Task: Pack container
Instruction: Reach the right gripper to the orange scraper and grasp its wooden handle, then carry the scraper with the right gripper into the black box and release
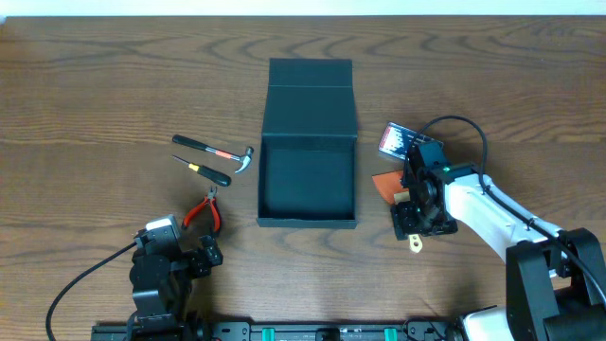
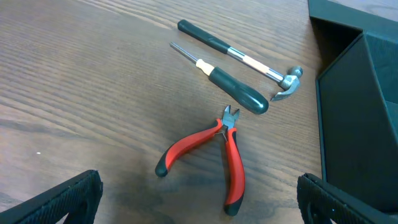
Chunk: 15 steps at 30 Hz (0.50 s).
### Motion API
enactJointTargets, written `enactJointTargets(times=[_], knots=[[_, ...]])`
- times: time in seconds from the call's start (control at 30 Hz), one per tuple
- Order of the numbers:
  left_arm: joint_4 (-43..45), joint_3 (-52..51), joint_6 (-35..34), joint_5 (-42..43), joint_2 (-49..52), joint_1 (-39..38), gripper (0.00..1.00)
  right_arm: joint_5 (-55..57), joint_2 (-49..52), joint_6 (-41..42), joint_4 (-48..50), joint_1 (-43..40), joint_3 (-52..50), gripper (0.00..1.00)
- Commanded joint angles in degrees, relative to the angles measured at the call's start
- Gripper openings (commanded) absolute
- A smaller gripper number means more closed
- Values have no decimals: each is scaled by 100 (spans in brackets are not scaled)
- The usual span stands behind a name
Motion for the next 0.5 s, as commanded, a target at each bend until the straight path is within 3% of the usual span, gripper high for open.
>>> enactJointTargets(times=[0.0, 0.1, 0.3, 0.47], knots=[[22, -50, 48, -9, -26, -7, 99, -107, 55, 11, 149, 55, -219, 69], [22, -50, 48, -9, -26, -7, 99, -114, 55, 11, 234, 55, -286, 65], [20, -50, 48, -9, -26, -7, 98, -317, 55, 9, 328, 72, -291, 32], [22, -50, 48, -9, -26, -7, 98, -525, 55, 11, 435, 87, -289, 16]])
